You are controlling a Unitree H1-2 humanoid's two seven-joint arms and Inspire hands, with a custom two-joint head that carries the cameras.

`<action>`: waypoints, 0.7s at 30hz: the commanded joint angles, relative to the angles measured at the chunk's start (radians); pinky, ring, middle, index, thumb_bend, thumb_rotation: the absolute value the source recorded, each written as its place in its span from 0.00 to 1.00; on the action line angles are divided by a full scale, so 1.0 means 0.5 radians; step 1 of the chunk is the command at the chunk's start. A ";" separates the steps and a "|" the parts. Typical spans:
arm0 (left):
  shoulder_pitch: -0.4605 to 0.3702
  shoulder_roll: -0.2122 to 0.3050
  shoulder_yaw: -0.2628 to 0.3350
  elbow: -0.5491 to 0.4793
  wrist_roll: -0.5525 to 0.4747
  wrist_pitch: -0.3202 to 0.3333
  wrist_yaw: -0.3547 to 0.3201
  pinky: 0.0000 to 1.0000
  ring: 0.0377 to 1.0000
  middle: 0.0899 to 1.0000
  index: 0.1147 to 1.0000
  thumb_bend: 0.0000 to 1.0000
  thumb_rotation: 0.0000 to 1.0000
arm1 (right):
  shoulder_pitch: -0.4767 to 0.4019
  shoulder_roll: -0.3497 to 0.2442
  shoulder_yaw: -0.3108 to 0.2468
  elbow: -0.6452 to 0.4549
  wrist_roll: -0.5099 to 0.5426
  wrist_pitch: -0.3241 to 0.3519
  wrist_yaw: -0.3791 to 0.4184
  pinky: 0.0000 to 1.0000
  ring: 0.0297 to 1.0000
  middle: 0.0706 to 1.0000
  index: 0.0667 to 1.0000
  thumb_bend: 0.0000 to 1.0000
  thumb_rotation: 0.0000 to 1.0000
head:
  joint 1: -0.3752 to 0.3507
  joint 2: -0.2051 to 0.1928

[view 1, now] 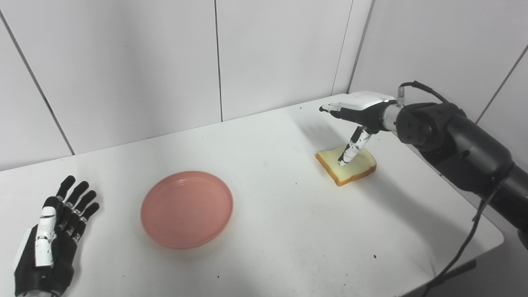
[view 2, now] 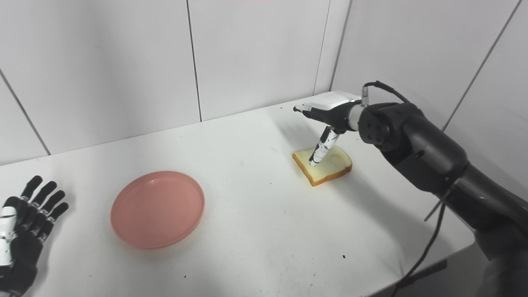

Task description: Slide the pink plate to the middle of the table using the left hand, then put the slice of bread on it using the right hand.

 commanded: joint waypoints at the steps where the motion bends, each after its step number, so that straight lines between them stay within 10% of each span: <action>1: -0.058 0.027 0.018 -0.060 -0.033 -0.041 -0.025 0.90 0.91 0.93 0.91 0.47 1.00 | -0.092 -0.049 -0.017 0.005 -0.073 -0.044 -0.027 1.00 1.00 1.00 1.00 1.00 0.39 | 0.000 0.000; 21: -0.047 0.024 0.022 -0.100 -0.049 0.002 -0.010 0.89 0.91 0.92 0.91 0.45 1.00 | -0.182 0.029 0.100 0.375 -0.172 -0.257 0.001 1.00 1.00 1.00 1.00 1.00 0.43 | 0.007 0.034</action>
